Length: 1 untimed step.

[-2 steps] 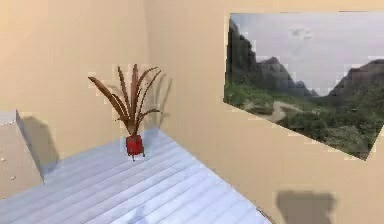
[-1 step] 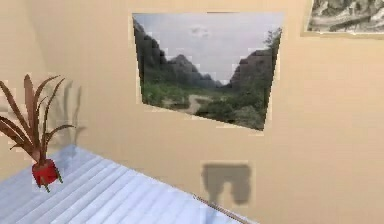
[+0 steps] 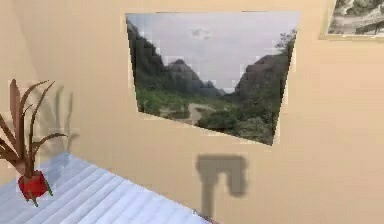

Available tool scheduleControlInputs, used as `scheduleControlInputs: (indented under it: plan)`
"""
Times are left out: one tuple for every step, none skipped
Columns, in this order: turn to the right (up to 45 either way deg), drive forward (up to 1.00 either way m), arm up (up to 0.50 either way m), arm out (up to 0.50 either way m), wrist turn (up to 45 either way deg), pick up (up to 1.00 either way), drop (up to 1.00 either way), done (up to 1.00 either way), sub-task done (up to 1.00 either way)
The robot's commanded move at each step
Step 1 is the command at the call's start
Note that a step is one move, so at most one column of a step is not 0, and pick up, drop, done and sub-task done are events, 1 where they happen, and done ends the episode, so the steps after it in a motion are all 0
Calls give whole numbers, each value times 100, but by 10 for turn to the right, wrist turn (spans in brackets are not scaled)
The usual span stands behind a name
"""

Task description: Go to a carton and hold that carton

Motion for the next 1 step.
scheduleControlInputs:
  plan:
    - [-450,0,0,0,0,0,0,0,0]
